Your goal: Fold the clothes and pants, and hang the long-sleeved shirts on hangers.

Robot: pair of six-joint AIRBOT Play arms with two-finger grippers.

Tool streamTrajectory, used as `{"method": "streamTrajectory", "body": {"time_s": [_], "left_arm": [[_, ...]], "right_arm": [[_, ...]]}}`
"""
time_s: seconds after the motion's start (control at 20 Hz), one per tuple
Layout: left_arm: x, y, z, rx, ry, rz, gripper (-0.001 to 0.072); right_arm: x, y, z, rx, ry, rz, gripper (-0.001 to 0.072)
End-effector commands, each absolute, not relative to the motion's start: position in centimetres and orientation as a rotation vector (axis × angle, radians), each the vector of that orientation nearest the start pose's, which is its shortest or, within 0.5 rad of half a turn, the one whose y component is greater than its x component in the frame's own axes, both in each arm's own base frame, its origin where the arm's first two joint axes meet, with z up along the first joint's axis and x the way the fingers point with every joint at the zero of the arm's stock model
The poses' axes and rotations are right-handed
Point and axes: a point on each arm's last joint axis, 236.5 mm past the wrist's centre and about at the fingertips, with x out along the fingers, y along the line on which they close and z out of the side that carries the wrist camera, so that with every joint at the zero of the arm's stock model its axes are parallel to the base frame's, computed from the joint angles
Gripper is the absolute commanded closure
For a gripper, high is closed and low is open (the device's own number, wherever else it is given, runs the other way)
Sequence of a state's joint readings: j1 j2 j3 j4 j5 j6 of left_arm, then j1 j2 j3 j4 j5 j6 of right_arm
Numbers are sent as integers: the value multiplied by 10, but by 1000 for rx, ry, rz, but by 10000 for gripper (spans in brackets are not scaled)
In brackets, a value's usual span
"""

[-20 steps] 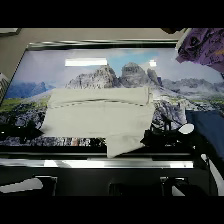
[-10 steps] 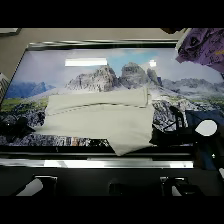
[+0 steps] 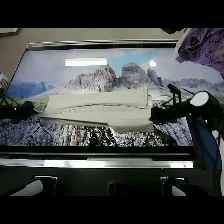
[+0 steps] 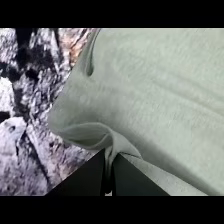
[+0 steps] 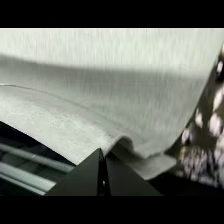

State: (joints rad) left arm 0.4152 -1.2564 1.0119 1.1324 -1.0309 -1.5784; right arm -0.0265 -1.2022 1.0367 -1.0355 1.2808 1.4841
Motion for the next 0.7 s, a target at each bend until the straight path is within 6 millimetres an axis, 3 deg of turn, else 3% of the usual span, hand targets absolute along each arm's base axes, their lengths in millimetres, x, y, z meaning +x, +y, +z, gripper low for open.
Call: {"method": "streamTrajectory", "body": {"time_s": [0.0,0.3,0.65], "left_arm": [[426,73,-18,-654,1112,154,695],[489,82,-25,-631,1091,128,695],[531,78,-49,-637,1099,114,695]], "right_arm": [[386,104,12,421,1337,351,683],[456,101,-1,427,1303,339,683],[515,95,-18,476,1219,274,683]]}}
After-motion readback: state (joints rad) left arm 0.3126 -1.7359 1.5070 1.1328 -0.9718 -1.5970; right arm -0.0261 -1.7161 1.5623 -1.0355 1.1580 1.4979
